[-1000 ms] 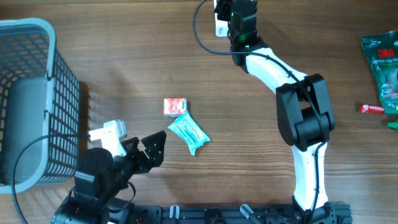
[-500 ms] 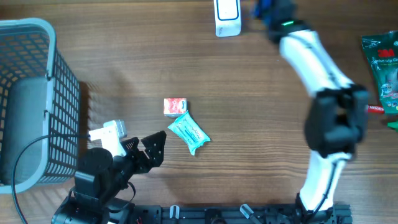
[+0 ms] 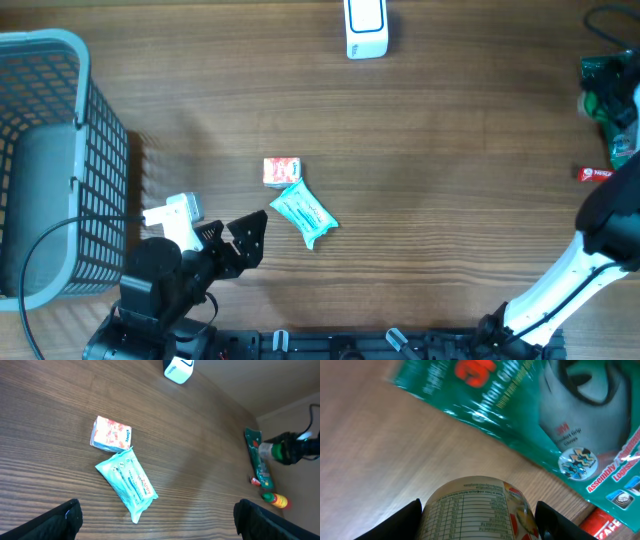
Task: Scan the item barcode
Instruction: 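Carry the jar to the right edge and release it, then move the right gripper to the teal wet-wipes pack and grasp it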
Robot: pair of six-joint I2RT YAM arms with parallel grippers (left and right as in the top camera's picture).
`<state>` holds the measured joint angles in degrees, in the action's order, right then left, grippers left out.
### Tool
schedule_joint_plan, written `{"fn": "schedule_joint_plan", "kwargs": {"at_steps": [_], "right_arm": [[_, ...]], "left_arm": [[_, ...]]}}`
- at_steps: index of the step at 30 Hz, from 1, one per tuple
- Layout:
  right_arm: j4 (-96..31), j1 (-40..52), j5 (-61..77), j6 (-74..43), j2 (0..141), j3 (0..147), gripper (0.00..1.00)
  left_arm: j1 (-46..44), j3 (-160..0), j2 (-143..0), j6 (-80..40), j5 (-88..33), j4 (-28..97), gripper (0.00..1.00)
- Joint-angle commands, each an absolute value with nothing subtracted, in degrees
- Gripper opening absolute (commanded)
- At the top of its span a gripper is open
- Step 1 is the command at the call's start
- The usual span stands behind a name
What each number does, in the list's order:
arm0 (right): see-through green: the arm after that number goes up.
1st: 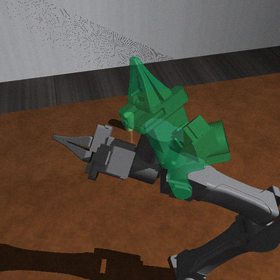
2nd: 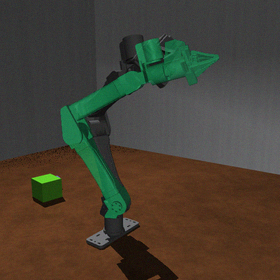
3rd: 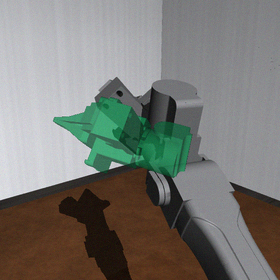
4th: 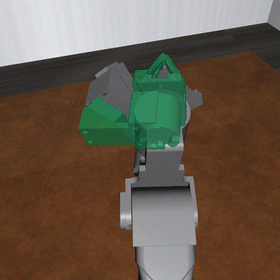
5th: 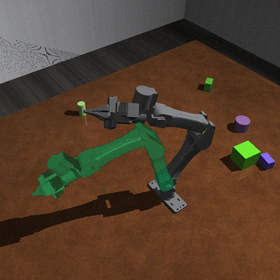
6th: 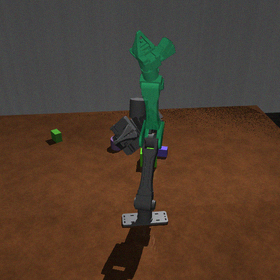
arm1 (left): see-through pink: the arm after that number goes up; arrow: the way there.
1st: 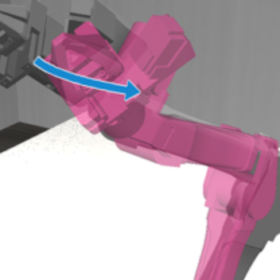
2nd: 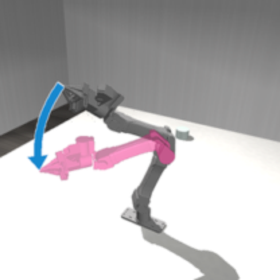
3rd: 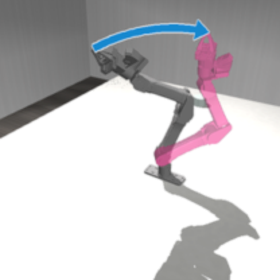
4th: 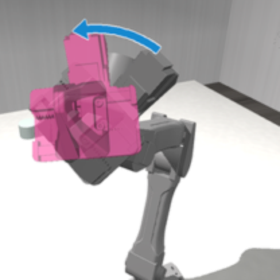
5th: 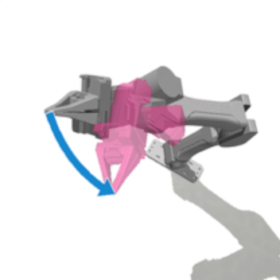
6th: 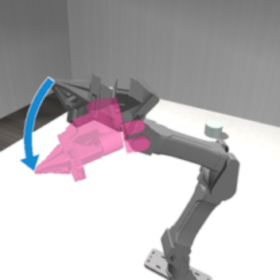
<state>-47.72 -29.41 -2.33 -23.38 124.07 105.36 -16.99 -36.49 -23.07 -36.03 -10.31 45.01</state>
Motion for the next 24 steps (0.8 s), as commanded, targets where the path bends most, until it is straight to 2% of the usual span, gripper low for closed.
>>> {"fn": "schedule_joint_plan", "kwargs": {"at_steps": [1, 7, 8, 9, 10, 17, 24], "right_arm": [[-48.5, -30.7, 3.0, -24.4, 127.9, 105.4, 0.67], [-48.9, -31.7, -0.6, -24.7, 130.2, 105.4, 0.76], [-48.9, -31.9, -1.5, -24.6, 130.1, 105.6, 0.80], [-50.0, -32.4, -3.2, -24.6, 129.5, 106.6, 0.97], [-51.2, -32.7, -3.4, -24.6, 129.0, 107.7, 1.00], [-62.2, -32.3, 1.7, -29.5, 124.0, 117.9, 1.00], [-63.5, -25.8, 0.3, -38.2, 113.4, 118.5, 1.00]], "left_arm": [[-17.4, -36.5, -23.1, -34.9, -9.9, 44.9, 1.00], [-17.4, -36.5, -23.1, -34.9, -9.9, 44.9, 1.00], [-17.4, -36.5, -23.1, -34.9, -9.9, 44.9, 1.00], [-17.4, -36.5, -23.1, -34.9, -9.9, 44.9, 1.00], [-17.4, -36.5, -23.1, -34.9, -9.9, 44.9, 1.00], [-17.4, -36.5, -23.1, -34.9, -9.9, 44.9, 1.00], [-17.4, -36.5, -23.1, -34.9, -9.9, 44.9, 1.00]]}}
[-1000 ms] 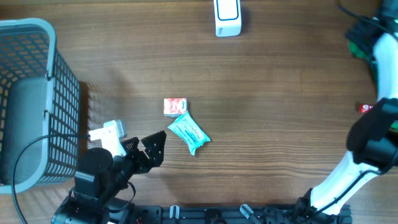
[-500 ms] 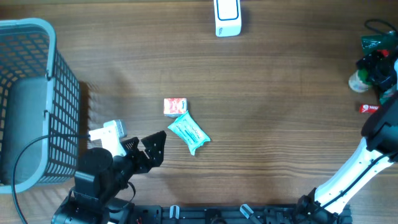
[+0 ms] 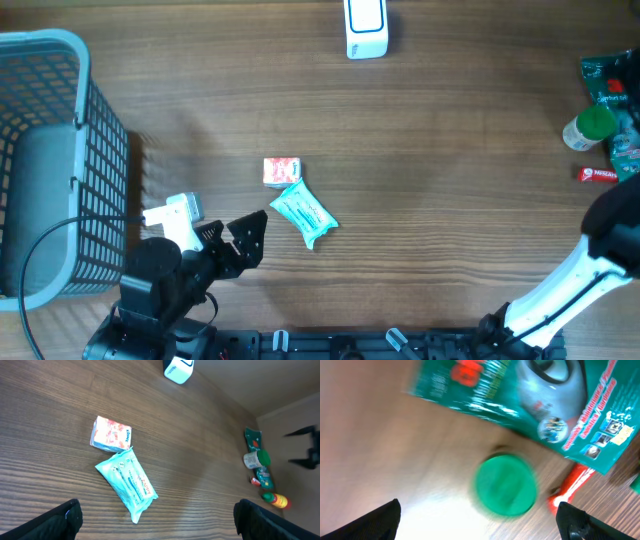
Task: Scan the item barcode
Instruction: 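Move the right gripper to the teal wet-wipes pack and grasp it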
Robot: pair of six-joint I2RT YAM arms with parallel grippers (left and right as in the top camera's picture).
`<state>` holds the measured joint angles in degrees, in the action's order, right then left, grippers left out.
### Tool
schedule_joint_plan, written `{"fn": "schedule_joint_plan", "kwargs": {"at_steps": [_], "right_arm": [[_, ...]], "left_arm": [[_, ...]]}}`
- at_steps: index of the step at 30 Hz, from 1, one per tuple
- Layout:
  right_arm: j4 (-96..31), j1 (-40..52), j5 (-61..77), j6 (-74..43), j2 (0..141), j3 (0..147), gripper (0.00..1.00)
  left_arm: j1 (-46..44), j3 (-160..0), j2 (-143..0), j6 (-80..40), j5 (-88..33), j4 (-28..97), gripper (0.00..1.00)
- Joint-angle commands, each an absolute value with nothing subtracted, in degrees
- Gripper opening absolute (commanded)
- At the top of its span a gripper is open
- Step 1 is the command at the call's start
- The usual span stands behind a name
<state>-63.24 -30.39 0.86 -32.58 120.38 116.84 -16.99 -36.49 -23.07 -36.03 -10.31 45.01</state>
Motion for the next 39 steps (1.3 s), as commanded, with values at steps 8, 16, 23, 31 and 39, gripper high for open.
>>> {"fn": "schedule_joint_plan", "kwargs": {"at_steps": [8, 16, 23, 31, 39], "right_arm": [[-64.6, -7.2, 8.6, -21.2, 105.0, 118.5, 1.00], [-81.6, 11.5, 37.9, 17.9, 106.8, 112.9, 1.00], [-67.0, 24.6, 39.7, 8.7, 106.9, 92.2, 1.00], [-41.8, 34.9, 23.7, -7.0, 107.0, 73.7, 1.00], [-31.3, 39.4, 22.4, -9.7, 108.7, 67.8, 0.93]], "left_arm": [[-17.4, -36.5, -23.1, -34.9, -9.9, 44.9, 1.00], [-17.4, -36.5, -23.1, -34.9, -9.9, 44.9, 1.00], [-17.4, -36.5, -23.1, -34.9, -9.9, 44.9, 1.00], [-17.4, -36.5, -23.1, -34.9, -9.9, 44.9, 1.00], [-17.4, -36.5, -23.1, -34.9, -9.9, 44.9, 1.00]]}}
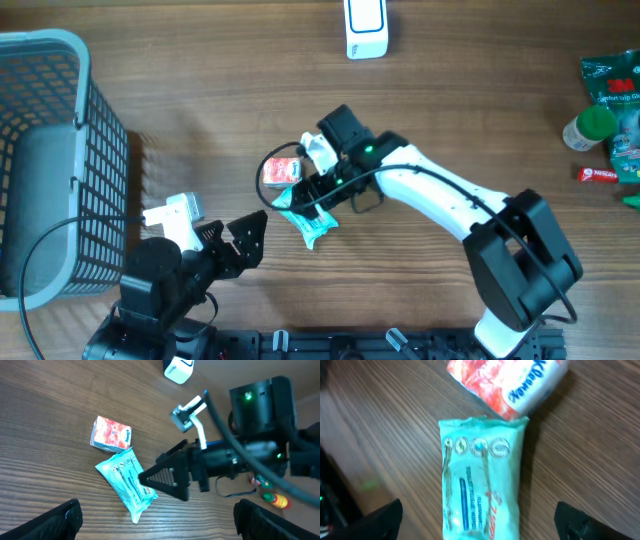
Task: Scan the item barcode
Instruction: 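Move the right gripper to the teal wet-wipes pack and grasp it, then lift the wet-wipes pack toward the white scanner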
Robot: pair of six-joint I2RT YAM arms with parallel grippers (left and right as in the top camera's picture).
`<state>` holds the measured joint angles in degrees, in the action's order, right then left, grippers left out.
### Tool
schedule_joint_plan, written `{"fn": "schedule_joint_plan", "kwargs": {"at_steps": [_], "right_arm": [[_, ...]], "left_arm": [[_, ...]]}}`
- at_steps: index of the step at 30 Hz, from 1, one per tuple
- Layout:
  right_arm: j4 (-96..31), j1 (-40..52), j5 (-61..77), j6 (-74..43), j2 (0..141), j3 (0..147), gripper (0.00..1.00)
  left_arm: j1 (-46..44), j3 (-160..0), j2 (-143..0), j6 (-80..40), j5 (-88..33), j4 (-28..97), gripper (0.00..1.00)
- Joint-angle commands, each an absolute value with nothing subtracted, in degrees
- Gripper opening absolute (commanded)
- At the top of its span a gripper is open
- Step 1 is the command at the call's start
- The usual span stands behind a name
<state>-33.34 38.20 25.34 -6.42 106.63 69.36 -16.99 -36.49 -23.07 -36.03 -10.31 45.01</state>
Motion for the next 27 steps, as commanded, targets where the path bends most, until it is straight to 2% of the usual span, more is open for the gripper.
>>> {"fn": "schedule_joint_plan", "kwargs": {"at_steps": [1, 3, 7, 9, 11, 13, 14, 16, 21, 23, 24, 27], "right_arm": [[-30.8, 39.6, 21.2, -10.8, 109.4, 67.8, 0.91], [-30.3, 39.6, 19.9, -12.3, 110.6, 67.8, 0.86], [-30.1, 39.6, 19.3, -13.9, 112.6, 67.8, 0.69], [-30.1, 39.5, 19.3, -14.2, 112.7, 67.8, 0.54], [-30.5, 39.0, 18.2, -17.1, 112.6, 67.9, 0.27], [-31.6, 38.0, 16.0, -23.5, 112.6, 68.2, 0.18], [-33.5, 36.9, 14.6, -27.4, 112.5, 68.8, 0.10], [-37.5, 34.5, 11.9, -33.8, 111.7, 69.7, 0.06], [-46.7, 27.5, 5.1, -46.9, 107.8, 70.4, 0.04], [-50.5, 24.5, 3.9, -54.0, 105.8, 70.4, 0.07], [-52.2, 23.2, 4.1, -57.5, 104.9, 70.4, 0.12], [-55.6, 20.1, 9.4, -65.5, 102.8, 70.4, 0.41]], "left_arm": [[-17.4, -36.5, -23.1, -34.9, -9.9, 44.9, 1.00], [-17.4, -36.5, -23.1, -34.9, -9.9, 44.9, 1.00], [-17.4, -36.5, -23.1, -34.9, -9.9, 44.9, 1.00], [-17.4, -36.5, -23.1, -34.9, -9.9, 44.9, 1.00], [-17.4, -36.5, -23.1, -34.9, -9.9, 44.9, 1.00], [-17.4, -36.5, -23.1, -34.9, -9.9, 44.9, 1.00], [-17.4, -36.5, -23.1, -34.9, -9.9, 44.9, 1.00], [-17.4, -36.5, -23.1, -34.9, -9.9, 44.9, 1.00], [-17.4, -36.5, -23.1, -34.9, -9.9, 44.9, 1.00], [-17.4, -36.5, -23.1, -34.9, -9.9, 44.9, 1.00], [-17.4, -36.5, -23.1, -34.9, -9.9, 44.9, 1.00], [-17.4, -36.5, -23.1, -34.9, -9.9, 44.9, 1.00]]}}
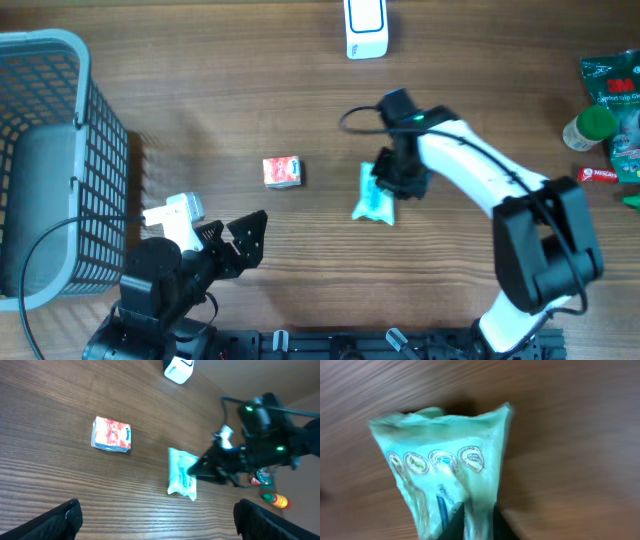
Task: Scan the item barcode
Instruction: 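Lift the wet-wipes pack toward the white scanner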
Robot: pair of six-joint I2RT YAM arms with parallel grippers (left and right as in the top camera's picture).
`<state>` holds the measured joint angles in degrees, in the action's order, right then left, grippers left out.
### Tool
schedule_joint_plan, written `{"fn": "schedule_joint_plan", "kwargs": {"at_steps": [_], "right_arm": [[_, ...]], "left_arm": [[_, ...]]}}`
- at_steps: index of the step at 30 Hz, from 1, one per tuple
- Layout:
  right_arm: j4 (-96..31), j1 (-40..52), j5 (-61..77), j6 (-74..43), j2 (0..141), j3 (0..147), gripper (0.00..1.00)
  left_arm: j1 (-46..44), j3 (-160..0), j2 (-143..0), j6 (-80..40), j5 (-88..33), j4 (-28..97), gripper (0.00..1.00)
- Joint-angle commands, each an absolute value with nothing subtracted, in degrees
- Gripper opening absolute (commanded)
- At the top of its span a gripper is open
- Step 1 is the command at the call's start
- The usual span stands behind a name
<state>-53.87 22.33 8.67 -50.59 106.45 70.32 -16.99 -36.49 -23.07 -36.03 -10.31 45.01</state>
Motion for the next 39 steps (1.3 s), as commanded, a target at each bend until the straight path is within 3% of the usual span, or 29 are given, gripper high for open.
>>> {"fn": "schedule_joint_plan", "kwargs": {"at_steps": [1, 5, 9, 13, 16, 19, 24, 32, 39], "right_arm": [[-55.8, 19.5, 11.9, -65.9, 102.5, 70.4, 0.51], [-55.7, 18.9, 22.9, -64.4, 102.0, 70.4, 0.56], [-54.5, 19.1, 26.8, -52.9, 101.9, 70.4, 0.57], [-54.6, 20.4, 13.1, -37.8, 101.8, 70.4, 0.66], [-54.5, 23.3, 1.0, -31.1, 101.8, 69.8, 0.85], [-52.4, 27.5, -2.4, -26.5, 101.8, 67.9, 0.89], [-47.2, 33.3, -10.1, -24.3, 101.8, 64.4, 0.92], [-43.3, 35.8, -11.0, -27.3, 101.9, 63.1, 0.97], [-52.2, 35.8, -18.2, -27.3, 101.9, 63.0, 0.97]], "left_arm": [[-17.4, -36.5, -23.1, -34.9, -9.9, 44.9, 1.00], [-17.4, -36.5, -23.1, -34.9, -9.9, 44.9, 1.00], [-17.4, -36.5, -23.1, -34.9, -9.9, 44.9, 1.00], [-17.4, -36.5, -23.1, -34.9, -9.9, 44.9, 1.00], [-17.4, -36.5, -23.1, -34.9, -9.9, 44.9, 1.00], [-17.4, -36.5, -23.1, -34.9, -9.9, 44.9, 1.00], [-17.4, -36.5, -23.1, -34.9, -9.9, 44.9, 1.00], [-17.4, -36.5, -23.1, -34.9, -9.9, 44.9, 1.00], [-17.4, -36.5, -23.1, -34.9, -9.9, 44.9, 1.00]]}}
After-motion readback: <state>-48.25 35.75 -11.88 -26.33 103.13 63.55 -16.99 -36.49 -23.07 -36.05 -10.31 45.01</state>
